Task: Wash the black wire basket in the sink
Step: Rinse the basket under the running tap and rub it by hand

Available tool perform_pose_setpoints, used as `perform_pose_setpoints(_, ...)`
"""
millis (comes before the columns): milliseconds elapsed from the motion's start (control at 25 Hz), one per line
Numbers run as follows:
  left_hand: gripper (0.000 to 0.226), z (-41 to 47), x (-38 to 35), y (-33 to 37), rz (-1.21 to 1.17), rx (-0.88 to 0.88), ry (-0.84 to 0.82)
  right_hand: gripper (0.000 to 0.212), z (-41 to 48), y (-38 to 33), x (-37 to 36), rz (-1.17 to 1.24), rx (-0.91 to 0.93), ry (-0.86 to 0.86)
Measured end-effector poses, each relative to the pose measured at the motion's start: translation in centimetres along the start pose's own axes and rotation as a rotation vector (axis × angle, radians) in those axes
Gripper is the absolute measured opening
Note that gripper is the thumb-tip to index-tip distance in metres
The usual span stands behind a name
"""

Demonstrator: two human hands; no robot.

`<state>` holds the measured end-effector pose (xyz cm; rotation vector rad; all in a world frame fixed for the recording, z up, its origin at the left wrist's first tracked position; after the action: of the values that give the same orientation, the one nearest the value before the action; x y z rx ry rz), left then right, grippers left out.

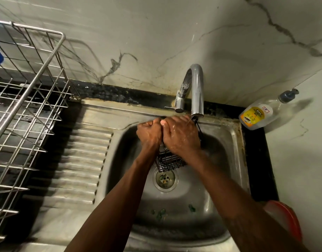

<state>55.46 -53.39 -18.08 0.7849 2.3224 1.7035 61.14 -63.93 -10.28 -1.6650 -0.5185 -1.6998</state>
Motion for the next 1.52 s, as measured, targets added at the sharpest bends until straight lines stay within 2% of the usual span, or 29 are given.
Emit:
perform_pose_setpoints(120,0.038,-0.3,-0.5,0.3,-0.005,-0.044,-0.050,0.060,3.1,2.2,-0.6,0.060,-0.026,-0.300)
perform_pose_setpoints(200,0.040,-0.1,-1.3,1.0,-0.013,-0.042,-0.069,0.082,4.2,3.7,-1.8,0.135,-0.244,-0.429)
perform_pose_setpoints(280,0.037,-0.2,-1.8,1.8,-0.023,-0.044,-0.081,0.095,4.8,4.7,-2.6,0.199,-0.423,-0.381)
perform_pose_setpoints(360,0.035,-0.1,-1.6,1.7,-0.022,-0.038,-0.061,0.084,4.3,3.9,-2.3,0.095,-0.467,-0.255)
perform_pose_setpoints(520,0.047,0.7,-1.2,0.1,-0.086,0.048,-0.051,0.052,0.2,-0.9,-1.4,-0.070,-0.212,0.010)
perform_pose_setpoints(560,0.047,0.4,-1.2,-0.1,-0.105,0.049,-0.049,0.047,-0.3,-1.0,-0.8,-0.088,-0.150,0.039)
perform_pose_setpoints(600,0.046,-0.1,-1.1,-0.2,-0.129,0.060,-0.053,0.044,-0.2,-0.9,-0.3,-0.108,-0.094,-0.005)
perform_pose_setpoints(680,0.046,-1.3,-1.2,-0.4,-0.212,0.100,-0.056,0.047,0.9,-0.5,0.5,-0.150,-0.091,-0.196)
perform_pose_setpoints(760,0.070,-1.7,-1.6,-0.1,-0.282,0.136,-0.110,0.051,2.0,-0.3,1.2,-0.121,-0.192,-0.274)
perform_pose_setpoints(840,0.081,-1.5,-1.9,0.3,-0.277,0.117,-0.149,0.057,2.3,-0.3,1.0,-0.173,-0.292,-0.240)
perform_pose_setpoints(920,0.076,-1.5,-1.5,0.7,-0.291,0.105,-0.139,0.059,2.0,-0.7,0.2,-0.105,-0.330,-0.139)
perform_pose_setpoints(960,0.074,-1.5,-1.4,0.6,-0.303,0.104,-0.138,0.056,1.4,-0.9,-0.3,-0.062,-0.283,-0.108)
perform_pose_setpoints(1040,0.067,-1.2,-0.7,0.5,-0.302,0.075,-0.137,0.047,0.4,-1.1,-1.1,-0.054,-0.069,-0.079)
perform_pose_setpoints(1080,0.063,-1.1,-0.2,0.7,-0.286,0.058,-0.151,0.049,-0.2,-0.6,-1.1,-0.068,-0.004,-0.069)
perform_pose_setpoints(1200,0.053,-1.2,0.5,1.4,-0.257,-0.025,-0.228,0.075,-0.5,2.4,-0.6,-0.012,-0.021,-0.146)
perform_pose_setpoints(1280,0.042,-1.8,0.6,1.5,-0.227,-0.077,-0.255,0.071,0.7,3.1,0.4,0.082,-0.061,-0.157)
perform_pose_setpoints(1360,0.040,-1.8,0.7,1.3,-0.221,-0.094,-0.245,0.077,2.3,2.9,0.5,0.052,-0.127,-0.203)
perform_pose_setpoints(1440,0.059,-1.3,1.0,1.0,-0.199,-0.064,-0.217,0.095,3.3,3.3,-0.9,0.077,-0.297,-0.297)
perform_pose_setpoints(1520,0.079,-1.2,1.6,0.7,-0.201,-0.057,-0.160,0.113,3.4,4.9,-2.0,0.327,-0.573,-0.218)
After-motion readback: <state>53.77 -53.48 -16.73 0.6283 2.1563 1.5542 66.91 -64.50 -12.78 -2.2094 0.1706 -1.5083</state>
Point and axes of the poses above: each hand's wrist, its own z-axis towards the middle knuckle, its own x-axis out of the back of the hand, y = z × x, the point moved 6 cm from there along z, towards the middle knuckle, and after that the axes turned 1 degree about -x, right-handed, at the moved point
